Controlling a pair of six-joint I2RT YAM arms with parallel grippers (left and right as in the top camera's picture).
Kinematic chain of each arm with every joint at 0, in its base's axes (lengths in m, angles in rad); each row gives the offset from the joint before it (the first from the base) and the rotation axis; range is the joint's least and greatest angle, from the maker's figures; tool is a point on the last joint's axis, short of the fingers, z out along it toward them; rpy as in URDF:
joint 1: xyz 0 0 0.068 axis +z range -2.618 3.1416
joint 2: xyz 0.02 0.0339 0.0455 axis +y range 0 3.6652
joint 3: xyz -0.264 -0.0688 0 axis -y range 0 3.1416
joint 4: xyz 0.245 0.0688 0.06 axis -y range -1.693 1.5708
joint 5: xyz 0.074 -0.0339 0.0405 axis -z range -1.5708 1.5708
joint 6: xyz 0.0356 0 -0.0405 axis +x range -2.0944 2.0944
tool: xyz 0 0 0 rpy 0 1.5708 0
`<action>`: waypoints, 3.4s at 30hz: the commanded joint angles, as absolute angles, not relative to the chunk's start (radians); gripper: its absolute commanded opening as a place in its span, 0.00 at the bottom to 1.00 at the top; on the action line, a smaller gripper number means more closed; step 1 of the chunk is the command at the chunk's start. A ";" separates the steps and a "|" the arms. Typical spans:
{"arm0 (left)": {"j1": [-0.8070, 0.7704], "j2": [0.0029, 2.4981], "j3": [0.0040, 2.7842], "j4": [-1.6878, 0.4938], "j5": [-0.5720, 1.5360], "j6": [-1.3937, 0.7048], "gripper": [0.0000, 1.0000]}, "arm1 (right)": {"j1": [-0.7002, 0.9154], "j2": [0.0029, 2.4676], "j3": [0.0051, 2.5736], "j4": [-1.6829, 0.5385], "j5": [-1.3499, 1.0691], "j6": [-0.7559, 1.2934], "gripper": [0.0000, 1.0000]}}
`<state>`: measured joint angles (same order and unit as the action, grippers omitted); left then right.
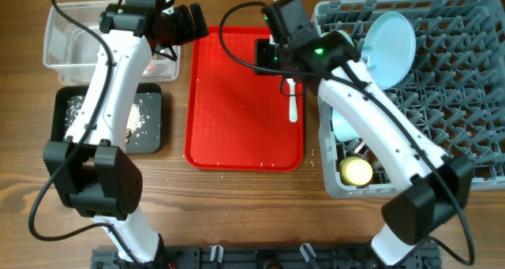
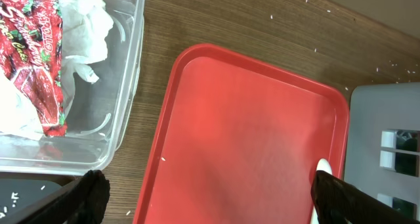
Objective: Sort waste into correct bins and load items into the dishwasher rack
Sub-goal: 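Move the right gripper back to the white spoon on the red tray, then grasp the white spoon with the right gripper and lift it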
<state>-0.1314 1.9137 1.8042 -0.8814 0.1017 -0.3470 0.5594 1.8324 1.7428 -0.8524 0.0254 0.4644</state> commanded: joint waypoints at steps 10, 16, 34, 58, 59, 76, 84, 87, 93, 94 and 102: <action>-0.133 1.902 1.818 -0.879 0.099 -0.353 1.00 | 0.558 2.128 1.770 -0.834 0.142 0.490 0.47; -0.133 1.902 1.818 -0.879 0.099 -0.352 1.00 | 0.508 2.189 1.770 -0.960 0.131 0.496 0.47; -0.133 1.902 1.818 -0.879 0.099 -0.353 1.00 | 0.471 2.255 1.769 -0.848 0.253 0.497 0.46; -0.133 1.902 1.818 -0.879 0.099 -0.353 1.00 | 0.428 2.334 1.769 -0.783 0.102 0.471 0.21; -0.133 1.902 1.818 -0.879 0.099 -0.353 1.00 | 0.428 2.334 1.769 -0.783 0.100 0.471 0.21; -0.133 1.902 1.818 -0.879 0.099 -0.353 1.00 | 0.393 2.334 1.770 -0.724 0.128 0.540 0.53; -0.133 1.902 1.818 -0.879 0.099 -0.353 1.00 | 0.387 2.334 1.769 -0.666 0.102 0.551 0.39; -0.133 1.902 1.818 -0.879 0.099 -0.353 1.00 | 0.387 2.334 1.765 -0.671 0.086 0.554 0.33; -0.133 1.902 1.818 -0.879 0.099 -0.353 1.00 | 0.387 2.342 1.758 -0.674 0.064 0.578 0.22; -0.133 1.902 1.818 -0.879 0.099 -0.353 1.00 | 0.387 2.344 1.758 -0.674 0.056 0.577 0.20; -0.133 1.902 1.818 -0.879 0.099 -0.353 1.00 | 0.387 2.336 1.776 -0.704 -0.020 0.537 0.04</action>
